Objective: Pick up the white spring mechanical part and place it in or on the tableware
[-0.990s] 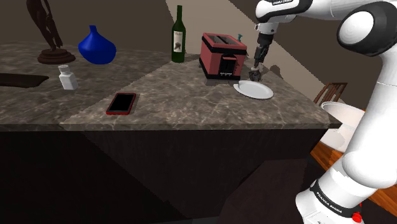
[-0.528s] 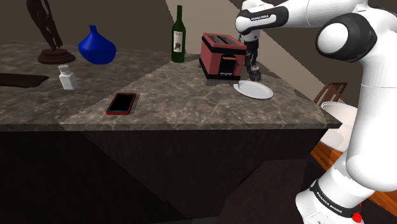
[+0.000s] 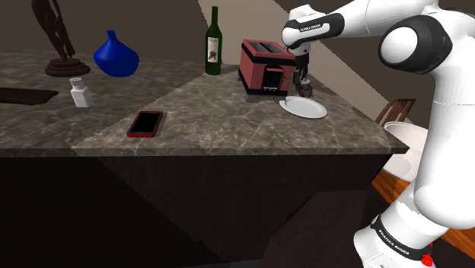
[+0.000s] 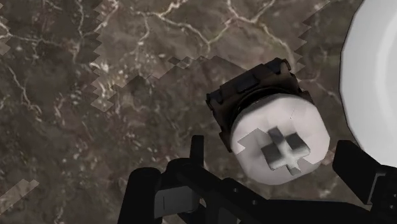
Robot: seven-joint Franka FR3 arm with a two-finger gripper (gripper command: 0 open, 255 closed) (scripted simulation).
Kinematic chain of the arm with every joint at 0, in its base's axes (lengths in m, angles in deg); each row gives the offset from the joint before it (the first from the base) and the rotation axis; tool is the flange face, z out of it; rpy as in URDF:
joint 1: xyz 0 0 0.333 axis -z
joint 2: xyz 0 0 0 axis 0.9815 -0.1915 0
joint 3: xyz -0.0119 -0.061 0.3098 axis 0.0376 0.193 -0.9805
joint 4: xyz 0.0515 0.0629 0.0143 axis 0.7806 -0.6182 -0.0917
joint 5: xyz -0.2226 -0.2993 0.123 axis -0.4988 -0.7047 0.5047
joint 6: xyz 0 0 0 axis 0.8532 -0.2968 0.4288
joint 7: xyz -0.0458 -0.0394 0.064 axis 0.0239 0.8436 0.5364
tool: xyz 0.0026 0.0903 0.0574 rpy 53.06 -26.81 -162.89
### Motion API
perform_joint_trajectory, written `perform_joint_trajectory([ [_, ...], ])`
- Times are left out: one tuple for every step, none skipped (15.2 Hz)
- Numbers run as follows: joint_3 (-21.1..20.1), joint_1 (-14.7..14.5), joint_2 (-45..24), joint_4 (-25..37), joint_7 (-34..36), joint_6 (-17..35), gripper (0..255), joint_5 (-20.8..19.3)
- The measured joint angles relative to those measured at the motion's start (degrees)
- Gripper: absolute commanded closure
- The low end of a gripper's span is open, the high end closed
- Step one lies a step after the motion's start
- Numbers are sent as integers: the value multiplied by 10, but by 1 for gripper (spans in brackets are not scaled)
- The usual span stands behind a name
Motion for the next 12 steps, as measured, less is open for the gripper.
perform_joint_trajectory([
  [0,0,0,0,0,0,0,0],
  [0,0,0,0,0,0,0,0],
  [0,0,0,0,0,0,255,0],
  [0,0,0,0,0,0,255,0],
  [0,0,0,0,0,0,255,0],
  [0,0,0,0,0,0,255,0],
  [0,0,0,0,0,0,255,0],
  [0,0,0,0,0,0,255,0],
  [0,0,0,0,0,0,255,0],
  [0,0,0,0,0,0,255,0],
  [0,0,0,0,0,0,255,0],
  [0,0,0,0,0,0,255,0],
])
